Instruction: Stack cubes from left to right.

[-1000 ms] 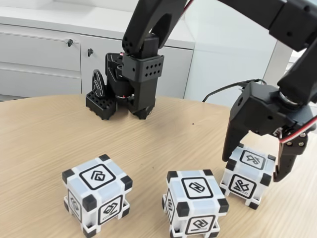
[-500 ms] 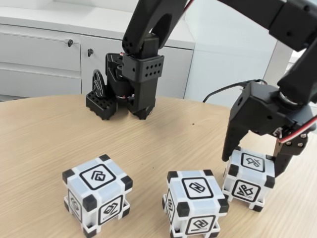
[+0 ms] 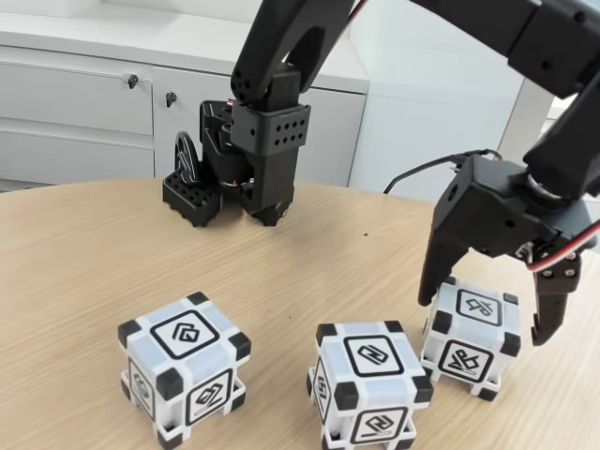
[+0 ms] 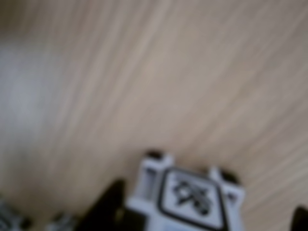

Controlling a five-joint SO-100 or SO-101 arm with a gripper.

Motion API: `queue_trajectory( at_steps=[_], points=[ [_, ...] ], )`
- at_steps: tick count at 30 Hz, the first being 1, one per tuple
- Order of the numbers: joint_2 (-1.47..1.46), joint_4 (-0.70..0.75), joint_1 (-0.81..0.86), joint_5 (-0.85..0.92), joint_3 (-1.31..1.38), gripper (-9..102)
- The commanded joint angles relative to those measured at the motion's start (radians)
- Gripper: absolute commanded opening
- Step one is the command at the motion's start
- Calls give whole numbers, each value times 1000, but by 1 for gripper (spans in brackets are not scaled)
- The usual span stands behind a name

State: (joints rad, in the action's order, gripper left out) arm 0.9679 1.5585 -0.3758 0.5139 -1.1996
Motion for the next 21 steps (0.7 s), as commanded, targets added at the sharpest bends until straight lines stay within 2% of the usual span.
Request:
queue_trajectory(
  at_steps=[1,12,21],
  points=[
    [25,9,11,14,35,37],
    [26,-2,17,-21,31,37],
    [20,-3,89,8,32,37]
  ],
)
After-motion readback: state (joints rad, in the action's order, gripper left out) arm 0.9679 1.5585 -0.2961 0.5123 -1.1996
